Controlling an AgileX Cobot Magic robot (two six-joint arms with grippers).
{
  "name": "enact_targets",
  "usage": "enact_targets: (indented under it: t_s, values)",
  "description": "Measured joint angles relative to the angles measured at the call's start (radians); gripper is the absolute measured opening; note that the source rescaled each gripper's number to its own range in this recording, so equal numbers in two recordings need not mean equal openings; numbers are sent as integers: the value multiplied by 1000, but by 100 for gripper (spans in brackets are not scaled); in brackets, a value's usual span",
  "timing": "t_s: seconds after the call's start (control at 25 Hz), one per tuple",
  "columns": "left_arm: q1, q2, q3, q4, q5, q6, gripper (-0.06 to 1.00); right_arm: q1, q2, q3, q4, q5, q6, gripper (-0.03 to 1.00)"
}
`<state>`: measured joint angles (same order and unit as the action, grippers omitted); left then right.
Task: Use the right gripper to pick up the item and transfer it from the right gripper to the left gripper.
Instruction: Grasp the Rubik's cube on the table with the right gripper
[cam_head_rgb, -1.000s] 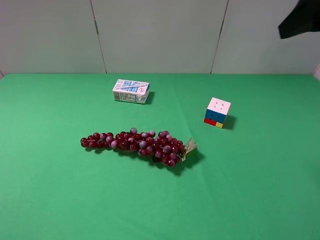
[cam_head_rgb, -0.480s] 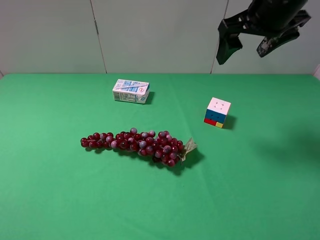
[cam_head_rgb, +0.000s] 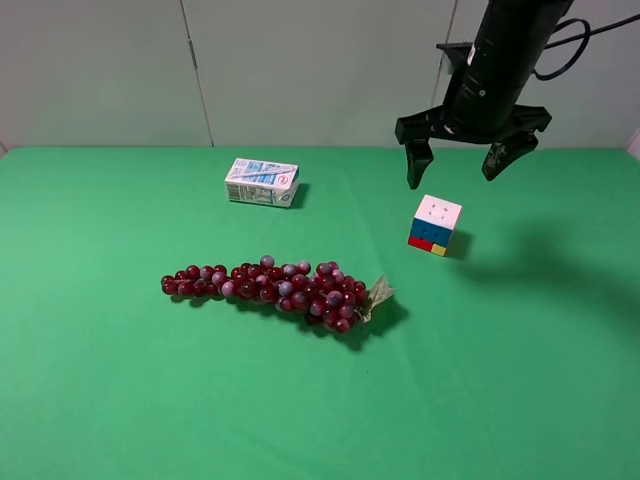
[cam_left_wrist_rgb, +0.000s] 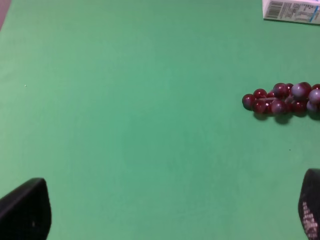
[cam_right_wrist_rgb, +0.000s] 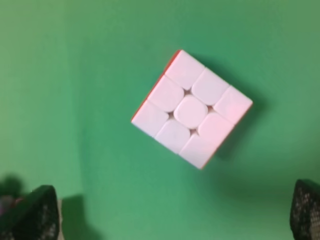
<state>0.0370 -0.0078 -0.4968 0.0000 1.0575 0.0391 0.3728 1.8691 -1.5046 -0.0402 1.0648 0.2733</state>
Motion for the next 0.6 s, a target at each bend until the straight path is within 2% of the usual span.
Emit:
enact_targets:
  t_s: [0.2,0.6]
  values:
    - [0,0,0,0,0,0,97,-3,31,0,-4,-43,28,100]
    - [0,0,0,0,0,0,97,-69,88,0,-5,-99,92,100]
